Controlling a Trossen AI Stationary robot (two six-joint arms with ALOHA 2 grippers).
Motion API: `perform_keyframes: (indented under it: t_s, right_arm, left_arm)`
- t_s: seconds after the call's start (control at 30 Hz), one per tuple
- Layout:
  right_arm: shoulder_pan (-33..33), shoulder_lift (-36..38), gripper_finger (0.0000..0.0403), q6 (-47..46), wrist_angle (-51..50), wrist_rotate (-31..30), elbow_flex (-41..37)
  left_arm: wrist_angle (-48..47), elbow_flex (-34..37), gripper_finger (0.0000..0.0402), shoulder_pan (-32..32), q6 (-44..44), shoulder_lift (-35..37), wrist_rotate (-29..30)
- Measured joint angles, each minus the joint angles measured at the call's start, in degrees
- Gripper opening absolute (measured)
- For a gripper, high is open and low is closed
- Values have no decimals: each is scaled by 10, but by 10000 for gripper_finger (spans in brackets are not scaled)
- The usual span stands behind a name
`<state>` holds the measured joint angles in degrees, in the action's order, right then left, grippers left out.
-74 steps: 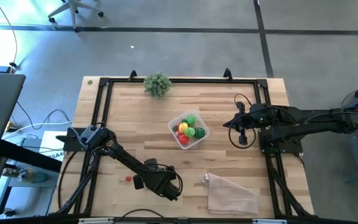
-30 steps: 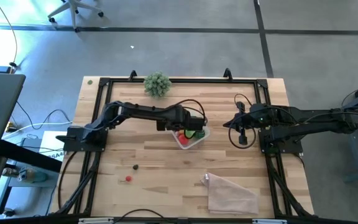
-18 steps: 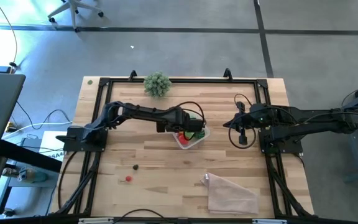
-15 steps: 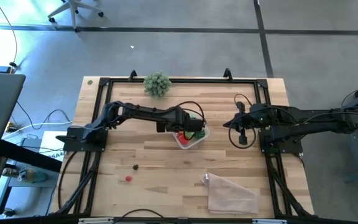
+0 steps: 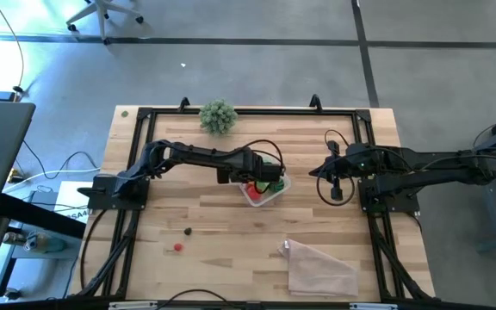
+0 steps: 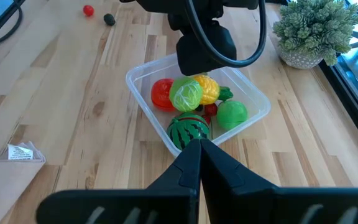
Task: Pick and placing Produce into tupperware
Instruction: Put the red strawberry into the transparent bin
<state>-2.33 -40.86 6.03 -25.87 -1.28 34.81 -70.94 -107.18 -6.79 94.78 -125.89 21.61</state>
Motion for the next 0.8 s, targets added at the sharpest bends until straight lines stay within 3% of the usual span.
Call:
perform_keyframes:
  t_s: [0.8]
  right_arm:
    - [0,0,0,0,0,0,0]
  left_arm:
    - [5,0,141,0,16,0,-2]
